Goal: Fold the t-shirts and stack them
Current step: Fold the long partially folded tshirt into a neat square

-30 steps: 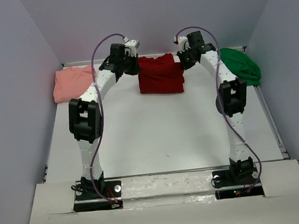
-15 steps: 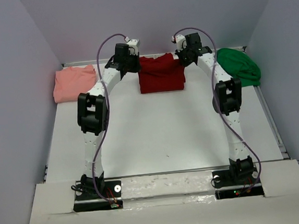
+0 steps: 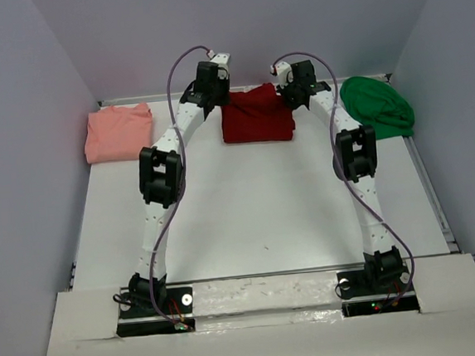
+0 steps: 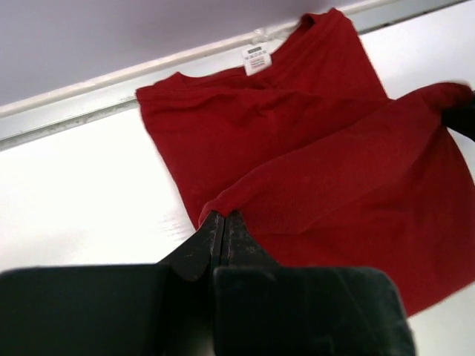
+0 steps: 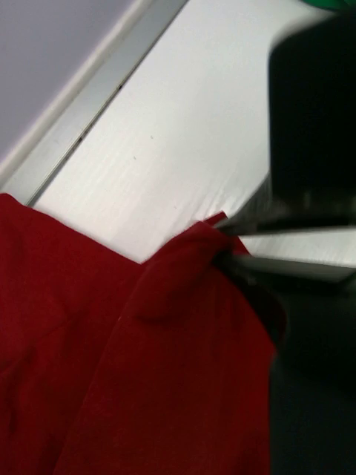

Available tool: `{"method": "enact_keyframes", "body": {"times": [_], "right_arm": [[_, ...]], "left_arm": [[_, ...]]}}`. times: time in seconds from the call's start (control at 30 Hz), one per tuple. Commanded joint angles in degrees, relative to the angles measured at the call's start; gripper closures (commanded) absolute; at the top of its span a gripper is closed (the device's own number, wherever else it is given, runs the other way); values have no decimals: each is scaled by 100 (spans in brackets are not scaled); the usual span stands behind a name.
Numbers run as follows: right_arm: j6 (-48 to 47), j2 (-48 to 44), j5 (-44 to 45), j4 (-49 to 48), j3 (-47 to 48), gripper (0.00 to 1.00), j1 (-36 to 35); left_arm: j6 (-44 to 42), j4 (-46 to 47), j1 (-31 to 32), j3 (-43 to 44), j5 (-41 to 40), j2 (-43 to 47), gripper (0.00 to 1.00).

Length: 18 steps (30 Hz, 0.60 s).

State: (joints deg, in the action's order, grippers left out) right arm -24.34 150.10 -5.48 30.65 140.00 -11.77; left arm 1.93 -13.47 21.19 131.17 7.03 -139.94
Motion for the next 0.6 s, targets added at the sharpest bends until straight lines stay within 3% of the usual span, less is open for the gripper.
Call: {"method": "enact_keyframes", "body": {"times": [0.0,0.07,0.1,0.17,0.2,0.27,0.3,0.5,0.57], "right_arm": [[-133,124,328,-508,431,71,-62],[-185,125,345,-517,405,46,-62],[-194,116,371,-534,396,23,-62],[-203,107,468,-543,396,1,-114],[-203,90,486,-552,361,0,-115],[-229,28,521,-552,300,0,-115],[-247,-50,521,-552,212,0,-115],[-361,-656,687,-578,-297,0,-115],[-414,-875,732,-613,-595,0,-115]], "left_arm": [[-158,-234,253,698,-1026,-174,100],[-376,-261,359,778,-1586,-227,100],[-421,-278,446,778,-1782,-235,100],[-518,-278,526,717,-2187,-236,100],[-588,-270,553,656,-2319,-209,99],[-668,-182,632,366,-2644,-113,86],[-746,-138,658,252,-2854,-69,74],[-1343,511,773,-706,-4119,344,34],[-1537,818,773,-935,-4437,537,27]]}}
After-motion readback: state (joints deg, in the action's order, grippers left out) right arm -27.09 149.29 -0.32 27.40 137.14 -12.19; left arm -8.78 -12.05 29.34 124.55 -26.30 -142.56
